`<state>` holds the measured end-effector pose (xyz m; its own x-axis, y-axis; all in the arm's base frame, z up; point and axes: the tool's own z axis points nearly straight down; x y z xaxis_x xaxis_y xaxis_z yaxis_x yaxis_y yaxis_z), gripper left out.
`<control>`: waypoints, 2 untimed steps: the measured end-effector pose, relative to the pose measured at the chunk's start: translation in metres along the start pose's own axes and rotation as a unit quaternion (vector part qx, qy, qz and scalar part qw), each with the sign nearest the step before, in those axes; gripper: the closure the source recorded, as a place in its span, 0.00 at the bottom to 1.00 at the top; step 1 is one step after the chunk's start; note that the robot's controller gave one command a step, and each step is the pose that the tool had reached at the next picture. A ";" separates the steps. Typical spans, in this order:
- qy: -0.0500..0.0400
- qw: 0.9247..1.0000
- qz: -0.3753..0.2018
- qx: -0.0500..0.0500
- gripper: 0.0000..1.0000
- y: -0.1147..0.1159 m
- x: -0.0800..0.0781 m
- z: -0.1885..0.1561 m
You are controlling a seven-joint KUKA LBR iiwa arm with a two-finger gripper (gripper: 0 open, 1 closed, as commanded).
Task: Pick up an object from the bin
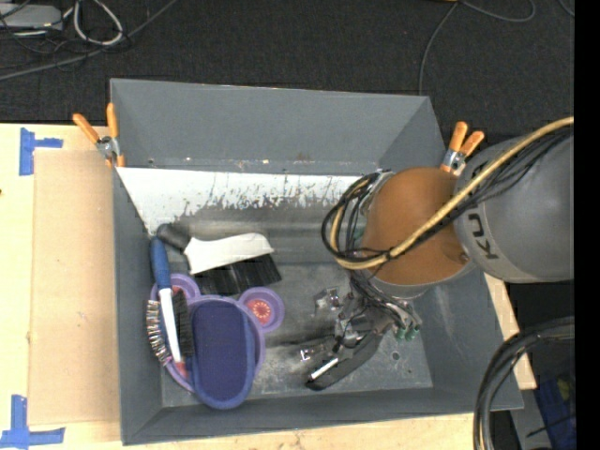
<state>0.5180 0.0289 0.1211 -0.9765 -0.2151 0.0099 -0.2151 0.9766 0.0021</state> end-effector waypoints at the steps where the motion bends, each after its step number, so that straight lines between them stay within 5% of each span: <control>1: 0.002 1.000 -0.004 0.000 1.00 -0.002 0.004 0.002; 2: 0.003 0.994 -0.106 -0.001 1.00 0.051 -0.006 0.006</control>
Offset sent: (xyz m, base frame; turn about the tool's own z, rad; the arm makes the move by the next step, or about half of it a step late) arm -0.0049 0.0573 -0.0056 -0.2169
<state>0.5131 0.0804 0.1149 -0.9095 -0.4155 0.0146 -0.4155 0.9096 0.0066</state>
